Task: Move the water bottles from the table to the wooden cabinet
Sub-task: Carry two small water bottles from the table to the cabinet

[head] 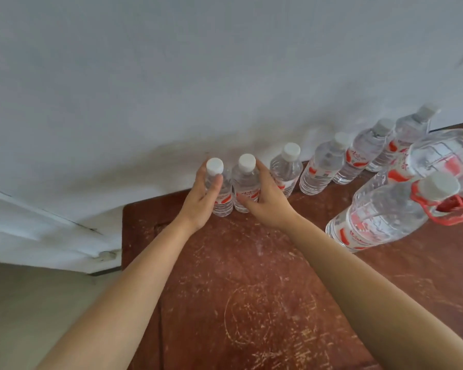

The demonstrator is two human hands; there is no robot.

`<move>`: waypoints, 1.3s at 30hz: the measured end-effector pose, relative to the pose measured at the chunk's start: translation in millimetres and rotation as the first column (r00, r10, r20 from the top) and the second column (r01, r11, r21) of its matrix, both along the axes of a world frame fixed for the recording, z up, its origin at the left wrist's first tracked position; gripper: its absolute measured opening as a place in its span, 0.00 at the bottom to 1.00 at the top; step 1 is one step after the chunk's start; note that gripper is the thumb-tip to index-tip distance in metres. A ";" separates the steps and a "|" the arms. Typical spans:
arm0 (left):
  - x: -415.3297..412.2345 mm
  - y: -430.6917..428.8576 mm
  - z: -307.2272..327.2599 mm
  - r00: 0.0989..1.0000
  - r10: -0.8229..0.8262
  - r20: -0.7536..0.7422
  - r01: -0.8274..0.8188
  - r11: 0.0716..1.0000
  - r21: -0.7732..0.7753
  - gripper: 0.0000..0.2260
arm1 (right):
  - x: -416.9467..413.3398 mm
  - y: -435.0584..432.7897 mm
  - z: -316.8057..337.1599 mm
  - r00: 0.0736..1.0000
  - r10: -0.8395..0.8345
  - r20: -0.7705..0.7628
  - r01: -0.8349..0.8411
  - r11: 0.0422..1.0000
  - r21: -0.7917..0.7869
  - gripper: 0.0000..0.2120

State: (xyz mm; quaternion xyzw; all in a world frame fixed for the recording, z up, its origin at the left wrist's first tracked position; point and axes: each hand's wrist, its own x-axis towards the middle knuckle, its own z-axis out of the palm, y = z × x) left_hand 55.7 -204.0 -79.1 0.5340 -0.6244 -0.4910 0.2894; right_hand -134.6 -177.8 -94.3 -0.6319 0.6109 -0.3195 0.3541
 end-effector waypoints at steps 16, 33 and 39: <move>4.8 70.5 2.5 0.995 0.044 0.092 -0.041 0.999 -0.028 0.30 | -10.2 68.4 -3.1 0.985 0.073 -0.156 -0.062 0.996 0.069 0.32; 32.4 182.6 -17.1 0.981 -0.180 0.069 0.189 0.969 -0.159 0.20 | 5.0 247.1 -5.4 0.908 -0.417 0.043 0.406 0.901 0.156 0.36; 32.1 188.5 -26.7 0.985 -0.152 0.087 0.166 0.967 -0.194 0.30 | 30.6 249.0 -21.5 0.814 -0.565 0.133 0.539 0.821 0.190 0.37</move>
